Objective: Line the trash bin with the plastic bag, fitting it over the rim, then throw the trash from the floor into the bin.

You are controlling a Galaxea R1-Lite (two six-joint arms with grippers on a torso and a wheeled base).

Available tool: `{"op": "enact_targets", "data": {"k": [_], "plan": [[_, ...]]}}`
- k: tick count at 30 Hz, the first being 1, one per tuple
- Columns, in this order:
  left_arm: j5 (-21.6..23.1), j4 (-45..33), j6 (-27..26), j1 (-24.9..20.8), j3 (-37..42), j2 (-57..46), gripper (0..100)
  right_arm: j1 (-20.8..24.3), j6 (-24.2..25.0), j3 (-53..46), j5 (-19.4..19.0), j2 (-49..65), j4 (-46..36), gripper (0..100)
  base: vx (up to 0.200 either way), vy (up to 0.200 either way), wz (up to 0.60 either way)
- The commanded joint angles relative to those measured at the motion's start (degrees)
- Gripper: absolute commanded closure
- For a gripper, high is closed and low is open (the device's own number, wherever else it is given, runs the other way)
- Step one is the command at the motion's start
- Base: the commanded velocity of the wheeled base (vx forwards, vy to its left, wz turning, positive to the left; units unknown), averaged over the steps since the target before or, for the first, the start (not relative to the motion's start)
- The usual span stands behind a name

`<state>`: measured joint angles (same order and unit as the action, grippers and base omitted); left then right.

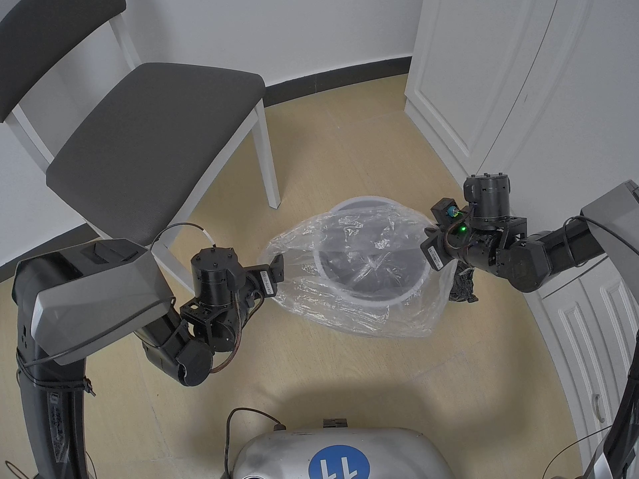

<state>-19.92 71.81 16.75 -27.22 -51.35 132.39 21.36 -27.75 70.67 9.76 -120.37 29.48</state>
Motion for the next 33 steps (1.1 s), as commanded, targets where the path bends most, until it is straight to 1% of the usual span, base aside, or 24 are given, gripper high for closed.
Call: {"op": "enact_targets", "data": {"k": [1,4,6,7,8,9,13,15,16,18,19,20,21,22,23,24,28,33], "plan": [[-0.03,0.17,0.04,-0.55,1.16,-2.58,0,2.37,3.31,2.9,0.25,-2.94,1.64,100,0.0,0.0,0.0],[-0.12,0.34,0.04,-1.25,1.51,-3.45,0,3.69,6.92,6.32,0.61,-5.58,3.75,100,0.0,0.0,0.0],[-0.12,0.61,0.04,-1.34,1.6,-3.63,0,3.95,7.79,7.11,0.69,-6.28,4.27,100,0.0,0.0,0.0],[-0.21,1.4,0.04,-1.61,1.6,-3.63,0,4.83,10.26,8.7,1.05,-7.6,5.15,100,0.0,0.0,0.0],[-0.21,1.49,0.04,-1.61,1.6,-3.72,0,4.92,10.61,8.96,1.05,-7.77,5.15,100,0.0,0.0,0.0],[-0.21,1.93,0.04,-1.69,1.6,-3.72,0,5.54,12.72,9.75,1.13,-8.3,5.06,100,0.0,0.0,0.0],[-0.21,2.01,0.04,-1.69,1.69,-3.63,0,6.42,16.41,10.89,1.05,-9.09,4.45,100,0.0,0.0,0.0],[-0.3,2.01,0.04,-2.05,1.69,-3.37,0,6.59,19.13,11.16,1.05,-9.53,4.36,100,0.0,0.0,0.0],[-0.3,2.01,0.04,-2.05,1.69,-3.37,0,6.59,19.4,11.25,1.05,-9.53,4.27,100,0.0,0.0,0.0],[-0.47,2.01,0.04,-2.4,1.6,-3.19,0,6.59,21.95,11.16,0.43,-9.97,4.36,100,0.0,0.0,0.0],[-0.47,2.01,0.04,-2.4,1.6,-3.19,0,6.59,21.95,11.16,0.43,-9.97,4.36,100,0.0,0.0,0.0],[-0.47,2.1,0.04,-2.66,1.69,-3.19,0,6.68,25.11,11.25,-0.01,-10.06,4.27,100,0.0,0.0,0.0],[-0.47,2.28,0.04,-2.66,1.69,-3.1,0,7.03,27.04,11.25,-0.45,-10.15,3.92,100,0.0,0.0,0.0],[-0.47,2.28,0.04,-2.75,1.69,-3.1,0,7.38,28.45,11.25,-0.89,-10.15,3.39,100,0.0,0.0,0.0],[-0.47,2.28,0.04,-2.75,1.69,-3.1,0,7.38,28.45,11.25,-0.89,-10.15,3.39,100,0.0,0.0,0.0],[-0.47,2.28,0.04,-2.75,1.69,-3.01,0,7.65,30.73,11.77,-2.03,-10.32,1.9,100,0.0,0.0,0.0],[-0.56,2.28,0.04,-2.75,1.6,-2.93,0,6.94,34.25,14.85,-2.56,-12.34,0.93,100,0.0,0.0,0.0],[-0.56,3.16,-0.05,-2.75,1.69,-3.01,0,6.42,41.11,18.63,-4.32,-15.68,0.85,100,0.0,0.0,0.0]]}}
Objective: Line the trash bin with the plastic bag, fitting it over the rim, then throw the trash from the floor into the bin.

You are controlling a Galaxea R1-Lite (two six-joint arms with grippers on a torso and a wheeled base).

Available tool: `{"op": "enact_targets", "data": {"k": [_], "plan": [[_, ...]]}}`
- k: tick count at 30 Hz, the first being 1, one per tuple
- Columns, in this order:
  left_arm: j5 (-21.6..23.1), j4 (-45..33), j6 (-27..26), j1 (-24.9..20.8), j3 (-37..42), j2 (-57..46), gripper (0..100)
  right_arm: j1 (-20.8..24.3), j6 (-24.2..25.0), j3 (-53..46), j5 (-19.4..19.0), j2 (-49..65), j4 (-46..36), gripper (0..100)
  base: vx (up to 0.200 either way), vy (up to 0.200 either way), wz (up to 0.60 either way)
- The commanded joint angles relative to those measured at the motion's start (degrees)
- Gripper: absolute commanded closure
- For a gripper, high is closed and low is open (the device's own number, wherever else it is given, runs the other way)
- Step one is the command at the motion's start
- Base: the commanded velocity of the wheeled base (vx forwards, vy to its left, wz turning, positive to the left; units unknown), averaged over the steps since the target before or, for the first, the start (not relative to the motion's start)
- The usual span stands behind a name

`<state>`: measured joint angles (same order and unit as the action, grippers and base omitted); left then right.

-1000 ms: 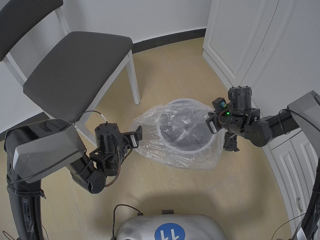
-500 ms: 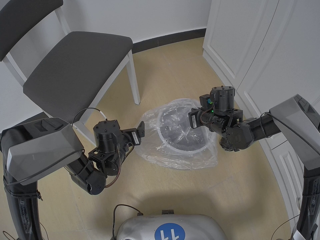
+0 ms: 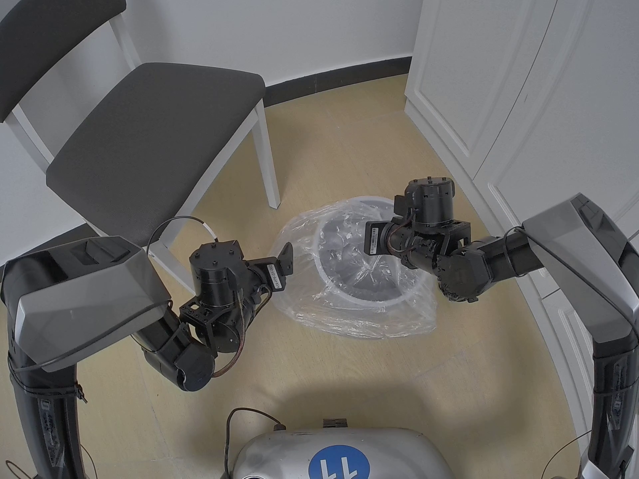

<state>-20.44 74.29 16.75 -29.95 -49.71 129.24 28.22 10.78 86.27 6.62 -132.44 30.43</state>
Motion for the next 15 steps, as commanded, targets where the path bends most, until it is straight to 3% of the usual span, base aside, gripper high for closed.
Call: {"op": "enact_targets", "data": {"k": [1,15], "plan": [[-0.03,0.68,-0.05,-0.02,0.06,0.13,0,-0.45,2.93,3.38,-1.35,-4.06,-0.11,100,0.0,0.0,0.0],[0.05,0.68,-0.05,0.16,-0.21,1.27,0,-2.65,6.63,9.97,-1.96,-13.72,-0.11,100,0.0,0.0,0.0]]}}
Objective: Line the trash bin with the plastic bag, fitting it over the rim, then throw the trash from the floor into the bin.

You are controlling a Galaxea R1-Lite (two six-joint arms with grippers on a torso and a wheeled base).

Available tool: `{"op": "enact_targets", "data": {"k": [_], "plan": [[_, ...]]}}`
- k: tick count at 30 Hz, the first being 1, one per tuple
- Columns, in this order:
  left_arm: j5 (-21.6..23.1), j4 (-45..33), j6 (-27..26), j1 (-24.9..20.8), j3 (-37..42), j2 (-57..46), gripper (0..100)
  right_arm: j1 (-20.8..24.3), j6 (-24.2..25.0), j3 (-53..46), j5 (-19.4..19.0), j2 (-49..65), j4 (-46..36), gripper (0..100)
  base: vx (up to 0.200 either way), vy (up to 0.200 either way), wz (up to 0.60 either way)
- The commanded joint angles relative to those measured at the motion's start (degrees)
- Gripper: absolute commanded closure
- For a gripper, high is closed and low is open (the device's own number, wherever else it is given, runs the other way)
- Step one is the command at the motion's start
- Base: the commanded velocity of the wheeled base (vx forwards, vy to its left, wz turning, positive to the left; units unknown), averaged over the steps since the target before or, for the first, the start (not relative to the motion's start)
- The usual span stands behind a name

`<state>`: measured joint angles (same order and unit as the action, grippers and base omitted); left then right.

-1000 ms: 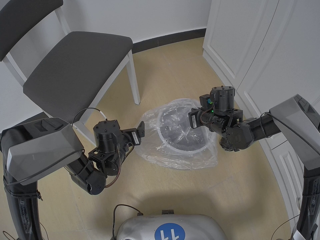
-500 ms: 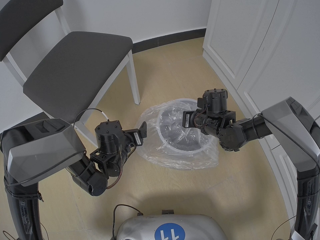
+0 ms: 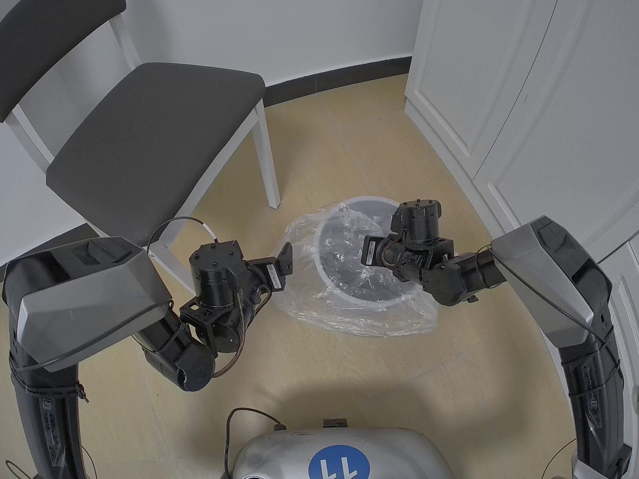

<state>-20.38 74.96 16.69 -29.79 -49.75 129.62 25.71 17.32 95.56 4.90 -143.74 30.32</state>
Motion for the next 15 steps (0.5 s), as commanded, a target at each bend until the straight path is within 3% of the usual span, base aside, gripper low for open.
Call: {"op": "enact_targets", "data": {"k": [1,9,15], "plan": [[-0.01,0.01,0.01,0.0,-0.17,0.98,0,-0.05,0.08,0.85,-0.33,-2.51,0.0,100,0.0,0.0,0.0],[-0.01,1.15,0.01,0.0,-0.17,1.51,0,0.22,-0.36,4.11,-0.33,-6.55,-0.08,100,0.0,0.0,0.0],[-0.01,1.15,0.01,0.09,-0.35,1.51,0,-0.13,-1.85,13.6,-0.15,-11.92,-4.04,100,0.0,0.0,0.0]]}}
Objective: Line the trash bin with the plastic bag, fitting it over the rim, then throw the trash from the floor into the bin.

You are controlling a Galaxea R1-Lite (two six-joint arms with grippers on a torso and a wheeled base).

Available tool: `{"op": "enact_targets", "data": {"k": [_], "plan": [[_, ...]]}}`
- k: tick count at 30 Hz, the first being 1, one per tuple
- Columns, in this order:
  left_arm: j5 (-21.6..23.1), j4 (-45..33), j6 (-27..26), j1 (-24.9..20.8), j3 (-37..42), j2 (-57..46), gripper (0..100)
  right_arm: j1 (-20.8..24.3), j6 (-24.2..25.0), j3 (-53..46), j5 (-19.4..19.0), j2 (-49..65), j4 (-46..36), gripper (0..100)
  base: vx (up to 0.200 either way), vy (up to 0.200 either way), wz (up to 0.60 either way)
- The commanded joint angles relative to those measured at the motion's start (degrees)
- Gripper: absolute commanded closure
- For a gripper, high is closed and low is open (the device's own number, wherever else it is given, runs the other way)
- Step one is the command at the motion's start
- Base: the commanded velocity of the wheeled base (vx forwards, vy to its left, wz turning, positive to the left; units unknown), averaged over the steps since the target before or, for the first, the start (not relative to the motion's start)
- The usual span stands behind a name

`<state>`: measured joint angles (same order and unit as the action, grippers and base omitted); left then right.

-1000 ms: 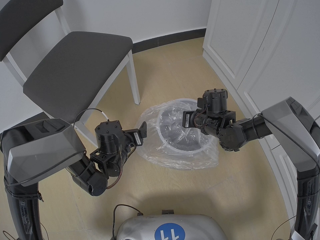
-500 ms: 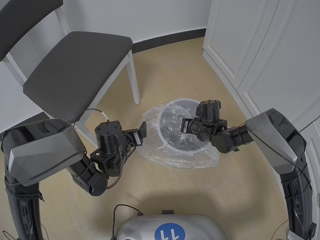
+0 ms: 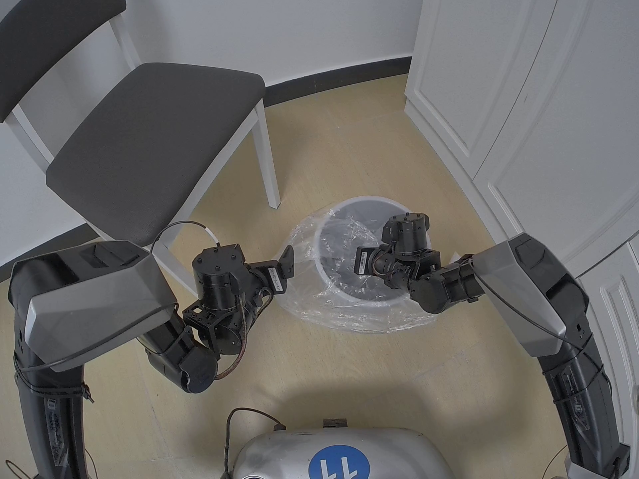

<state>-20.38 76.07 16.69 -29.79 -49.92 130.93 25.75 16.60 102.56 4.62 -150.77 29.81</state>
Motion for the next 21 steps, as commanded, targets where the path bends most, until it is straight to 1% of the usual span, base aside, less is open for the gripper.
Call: {"op": "enact_targets", "data": {"k": [1,2,3,7,8,12,21], "plan": [[-0.01,0.04,0.01,0.17,-0.18,0.21,0,-0.17,-1.31,7.66,0.13,-5.23,-4.76,100,0.0,0.0,0.0],[-0.01,0.04,0.01,0.17,-0.18,0.21,0,-0.17,-1.31,7.92,0.13,-5.23,-5.11,100,0.0,0.0,0.0],[0.08,0.04,0.01,0.26,-0.27,0.21,0,-0.08,-1.4,11.61,0.57,-6.46,-7.83,100,0.0,0.0,0.0],[0.17,0.04,0.01,0.35,-0.35,0.21,0,0.09,-2.1,12.03,0.74,-7.96,-9.94,100,0.0,0.0,0.0],[0.17,0.04,0.01,0.35,-0.44,0.29,0,0.09,-4.56,12.03,0.83,-8.48,-10.47,100,0.0,0.0,0.0],[0.17,0.04,0.01,0.35,-0.35,0.47,0,-0.35,-6.41,12.03,1.97,-9.45,-10.65,100,0.0,0.0,0.0],[0.17,0.04,0.01,0.35,-0.53,0.73,0,-0.52,-6.41,12.03,2.41,-7.25,-10.56,100,0.0,0.0,0.0]]}}
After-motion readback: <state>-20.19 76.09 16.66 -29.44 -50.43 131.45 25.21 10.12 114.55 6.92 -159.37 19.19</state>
